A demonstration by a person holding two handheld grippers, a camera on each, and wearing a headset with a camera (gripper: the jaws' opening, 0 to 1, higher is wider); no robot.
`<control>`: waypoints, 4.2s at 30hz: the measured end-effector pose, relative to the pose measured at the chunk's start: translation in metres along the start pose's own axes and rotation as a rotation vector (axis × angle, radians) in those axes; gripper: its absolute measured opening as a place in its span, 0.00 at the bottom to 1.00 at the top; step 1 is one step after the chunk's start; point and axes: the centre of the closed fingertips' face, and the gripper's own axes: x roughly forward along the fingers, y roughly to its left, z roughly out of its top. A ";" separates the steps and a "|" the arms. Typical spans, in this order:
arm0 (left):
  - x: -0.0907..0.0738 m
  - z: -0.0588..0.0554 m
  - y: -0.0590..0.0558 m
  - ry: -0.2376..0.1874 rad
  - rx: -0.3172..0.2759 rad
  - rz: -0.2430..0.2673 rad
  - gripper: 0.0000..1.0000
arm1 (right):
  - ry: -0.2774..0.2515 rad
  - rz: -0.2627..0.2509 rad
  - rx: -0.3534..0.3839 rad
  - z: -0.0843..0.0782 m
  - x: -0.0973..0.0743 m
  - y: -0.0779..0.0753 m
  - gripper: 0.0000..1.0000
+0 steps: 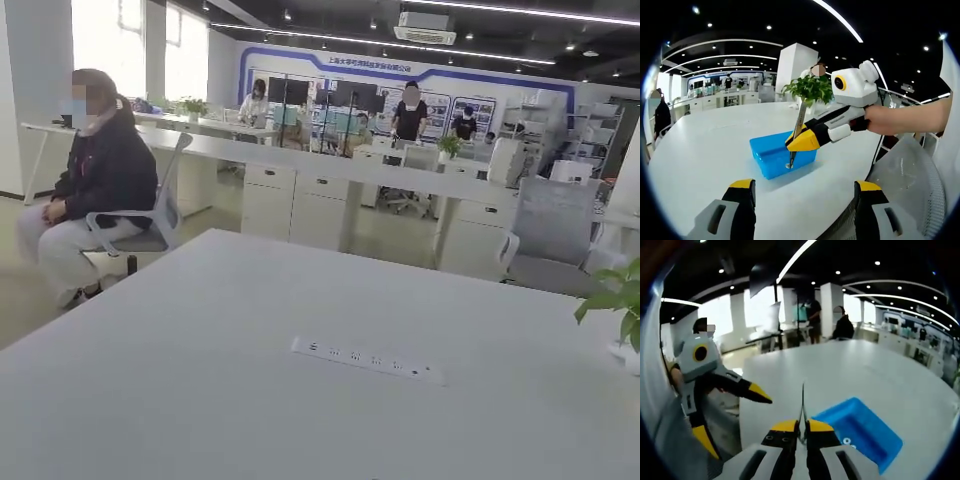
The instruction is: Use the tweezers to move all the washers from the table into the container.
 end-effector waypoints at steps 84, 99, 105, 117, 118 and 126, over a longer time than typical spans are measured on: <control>0.025 0.061 -0.033 0.163 0.266 -0.499 0.00 | 0.307 0.375 -0.282 -0.054 -0.020 0.047 0.03; 0.031 -0.003 -0.024 0.414 0.458 -0.512 0.00 | 0.423 0.306 -0.251 -0.100 -0.018 0.043 0.06; 0.034 -0.028 -0.012 0.508 0.497 -0.513 0.00 | 0.271 0.228 -0.041 -0.093 -0.016 0.045 0.26; 0.041 -0.060 0.007 0.701 0.516 -0.505 0.00 | 0.174 -0.040 0.086 -0.098 -0.082 0.025 0.43; 0.041 -0.063 0.007 0.715 0.518 -0.508 0.00 | 0.173 -0.060 0.091 -0.099 -0.087 0.023 0.44; 0.041 -0.077 0.008 0.827 0.537 -0.497 0.00 | 0.144 -0.225 0.144 -0.099 -0.127 0.009 0.48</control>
